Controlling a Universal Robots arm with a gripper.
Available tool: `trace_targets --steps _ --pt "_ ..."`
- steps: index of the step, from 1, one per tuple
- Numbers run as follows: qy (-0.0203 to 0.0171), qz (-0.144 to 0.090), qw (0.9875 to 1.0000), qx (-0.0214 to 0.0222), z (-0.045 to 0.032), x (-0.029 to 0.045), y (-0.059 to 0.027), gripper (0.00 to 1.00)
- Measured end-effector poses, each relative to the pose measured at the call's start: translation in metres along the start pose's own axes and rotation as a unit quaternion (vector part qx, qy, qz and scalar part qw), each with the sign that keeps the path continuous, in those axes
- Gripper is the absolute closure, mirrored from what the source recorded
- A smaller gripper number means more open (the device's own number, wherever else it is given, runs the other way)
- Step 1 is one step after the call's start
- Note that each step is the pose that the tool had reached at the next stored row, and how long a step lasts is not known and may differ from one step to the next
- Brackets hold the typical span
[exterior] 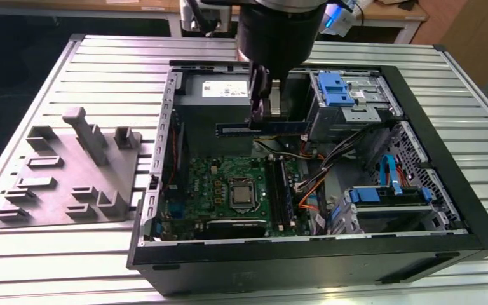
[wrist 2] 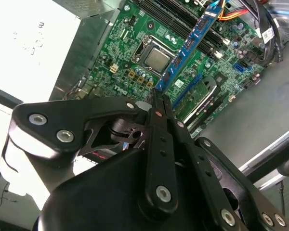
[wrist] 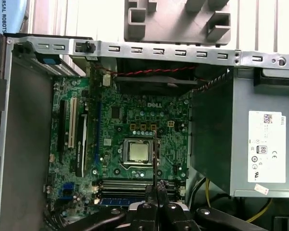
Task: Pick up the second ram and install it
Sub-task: 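Pick up the second ram and move it above second insertion slot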
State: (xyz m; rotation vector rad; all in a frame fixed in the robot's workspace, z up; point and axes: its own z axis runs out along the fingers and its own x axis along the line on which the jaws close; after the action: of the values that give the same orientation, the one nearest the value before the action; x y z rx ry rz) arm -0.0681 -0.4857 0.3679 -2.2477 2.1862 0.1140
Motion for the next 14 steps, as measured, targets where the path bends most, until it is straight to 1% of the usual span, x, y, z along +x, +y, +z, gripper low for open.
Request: trace_targets --steps 9,14 --pt "-0.0001 0.0 1.0 0.0 0.0162 0.0009 -0.0008 0.89" --pt "-0.0004 0.0 1.0 0.0 0.0217 -0.0004 -0.0011 0.89"
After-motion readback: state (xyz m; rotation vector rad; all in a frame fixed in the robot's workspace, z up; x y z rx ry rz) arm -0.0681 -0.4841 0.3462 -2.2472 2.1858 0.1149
